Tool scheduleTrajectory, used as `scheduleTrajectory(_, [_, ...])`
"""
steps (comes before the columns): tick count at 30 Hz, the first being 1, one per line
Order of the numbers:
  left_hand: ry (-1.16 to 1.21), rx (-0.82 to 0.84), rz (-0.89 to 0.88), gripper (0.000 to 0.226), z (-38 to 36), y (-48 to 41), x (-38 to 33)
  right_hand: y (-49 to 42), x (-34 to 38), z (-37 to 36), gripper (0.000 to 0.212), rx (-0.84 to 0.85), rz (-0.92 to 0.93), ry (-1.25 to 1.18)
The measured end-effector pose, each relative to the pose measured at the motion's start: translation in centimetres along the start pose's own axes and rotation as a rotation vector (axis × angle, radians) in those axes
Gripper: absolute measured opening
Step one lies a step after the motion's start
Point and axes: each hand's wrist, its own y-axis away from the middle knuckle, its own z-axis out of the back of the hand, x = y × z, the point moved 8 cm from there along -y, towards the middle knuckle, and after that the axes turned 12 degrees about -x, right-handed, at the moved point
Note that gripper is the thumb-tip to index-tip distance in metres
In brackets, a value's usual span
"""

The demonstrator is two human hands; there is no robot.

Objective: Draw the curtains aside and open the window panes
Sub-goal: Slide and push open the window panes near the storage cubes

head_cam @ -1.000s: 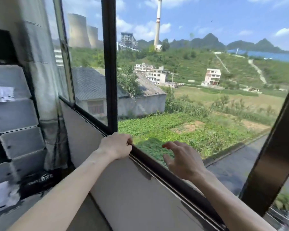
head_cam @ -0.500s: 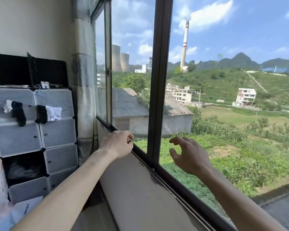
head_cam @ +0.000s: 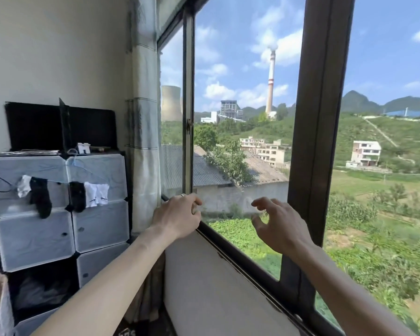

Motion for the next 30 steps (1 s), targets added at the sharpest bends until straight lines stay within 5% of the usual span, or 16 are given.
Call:
scheduleTrajectory(16, [0.052,-0.201,-0.055,0.037,-8.0,-26.8,13.3,-23.8,2.3,-22.8,0.038,-0.118,0.044,-0.075])
scheduleTrajectory(30, [0.143,-0.298,-0.156,0.048,-18.4,-51.9,22.5,-43.2,3.2,-36.5,0.040,-0.350,0.097,0.195])
